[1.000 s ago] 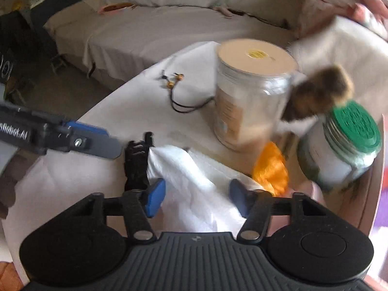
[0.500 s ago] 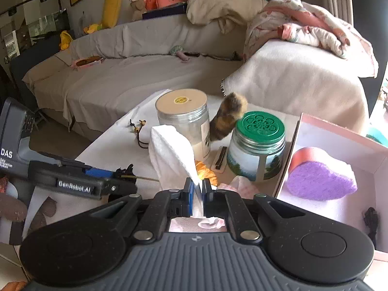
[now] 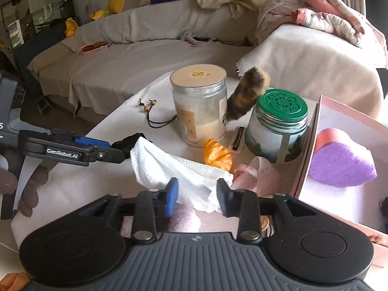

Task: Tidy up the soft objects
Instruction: 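Hold the claw clip in the left tool while the right tool grasps the orange fabric flower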

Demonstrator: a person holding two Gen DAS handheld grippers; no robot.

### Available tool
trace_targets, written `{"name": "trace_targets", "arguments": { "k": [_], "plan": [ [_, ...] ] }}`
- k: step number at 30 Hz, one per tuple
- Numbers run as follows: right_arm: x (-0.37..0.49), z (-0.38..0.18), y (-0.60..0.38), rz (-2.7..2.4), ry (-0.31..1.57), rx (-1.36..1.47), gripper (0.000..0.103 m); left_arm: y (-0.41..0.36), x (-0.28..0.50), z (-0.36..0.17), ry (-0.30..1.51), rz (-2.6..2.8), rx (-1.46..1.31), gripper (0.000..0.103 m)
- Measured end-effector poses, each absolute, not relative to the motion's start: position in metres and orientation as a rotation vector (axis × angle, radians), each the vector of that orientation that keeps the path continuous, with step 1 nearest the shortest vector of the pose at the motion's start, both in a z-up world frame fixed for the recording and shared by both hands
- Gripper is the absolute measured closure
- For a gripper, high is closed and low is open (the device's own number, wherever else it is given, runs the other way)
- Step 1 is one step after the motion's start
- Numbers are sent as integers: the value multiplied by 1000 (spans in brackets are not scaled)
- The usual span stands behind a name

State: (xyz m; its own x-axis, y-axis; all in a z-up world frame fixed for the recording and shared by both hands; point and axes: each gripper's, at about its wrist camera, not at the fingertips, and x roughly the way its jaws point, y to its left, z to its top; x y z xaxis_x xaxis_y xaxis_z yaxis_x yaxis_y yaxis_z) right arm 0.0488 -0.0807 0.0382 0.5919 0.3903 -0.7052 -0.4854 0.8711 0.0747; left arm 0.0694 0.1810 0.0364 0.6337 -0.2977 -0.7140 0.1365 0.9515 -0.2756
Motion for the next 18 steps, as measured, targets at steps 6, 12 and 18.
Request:
{"name": "trace_targets", "arguments": {
  "k": [6,12,18],
  "plan": [
    [47,35,-85,503,797,-130,62,164,82,35,837,-194,-101,48],
    [49,34,-87,498,795,-134,55,164,83,49,757,-230,-28,48],
    [50,31,-88,496,808,-107,55,157,98,32,824,-262,9,48]
  ]
}}
